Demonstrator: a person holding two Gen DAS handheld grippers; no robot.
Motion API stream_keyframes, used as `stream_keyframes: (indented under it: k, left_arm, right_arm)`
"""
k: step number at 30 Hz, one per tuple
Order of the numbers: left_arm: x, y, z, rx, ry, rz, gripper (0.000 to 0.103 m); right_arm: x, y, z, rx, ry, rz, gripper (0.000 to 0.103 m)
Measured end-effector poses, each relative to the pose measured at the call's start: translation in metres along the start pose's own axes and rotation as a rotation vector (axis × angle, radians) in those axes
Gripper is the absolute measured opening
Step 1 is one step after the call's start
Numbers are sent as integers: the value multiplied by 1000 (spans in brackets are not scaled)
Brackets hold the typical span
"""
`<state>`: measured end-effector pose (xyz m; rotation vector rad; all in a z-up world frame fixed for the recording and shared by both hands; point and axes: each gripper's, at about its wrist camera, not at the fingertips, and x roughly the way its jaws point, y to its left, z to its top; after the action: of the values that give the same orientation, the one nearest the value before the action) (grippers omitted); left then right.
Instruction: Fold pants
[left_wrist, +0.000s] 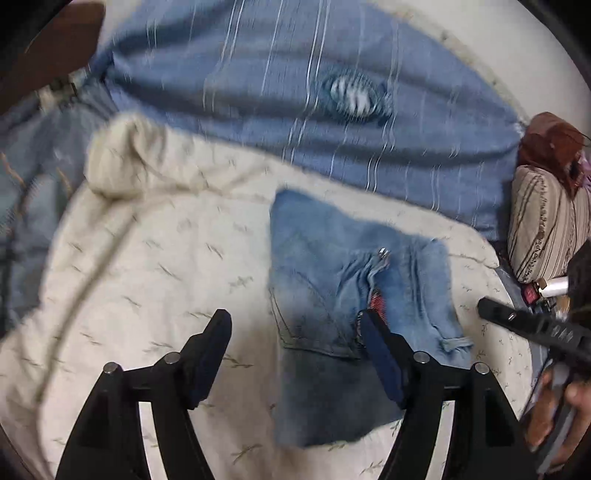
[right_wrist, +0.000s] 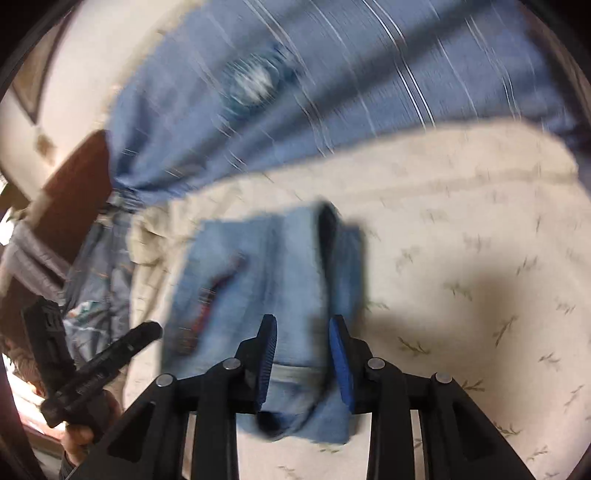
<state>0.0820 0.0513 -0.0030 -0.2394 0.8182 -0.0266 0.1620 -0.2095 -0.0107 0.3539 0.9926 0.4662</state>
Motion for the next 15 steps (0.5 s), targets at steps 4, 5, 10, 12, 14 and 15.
stream_keyframes:
  k: [4, 5, 10, 12, 14, 15]
  left_arm:
    - [11, -13, -11, 62, 34, 70, 84]
    - [29, -16, -18, 98, 113, 121, 84]
    - [37, -23, -26, 142, 86, 169, 86]
    - [29, -20, -20, 113, 85, 133, 86]
    - [23, -14, -16, 79, 62, 107, 86]
    - [23, -13, -16, 73, 58, 113, 86]
  right_arm:
    - [-6, 26, -12, -76, -9, 48, 33]
    - [7, 28, -19, -101, 35, 16, 34]
    - [43, 36, -43, -232, 127, -157, 34]
    - [37, 43, -37, -245, 128, -161, 34]
    - [26, 46, -26, -222, 89, -134, 34]
    - [21, 46, -18, -202, 60, -123, 34]
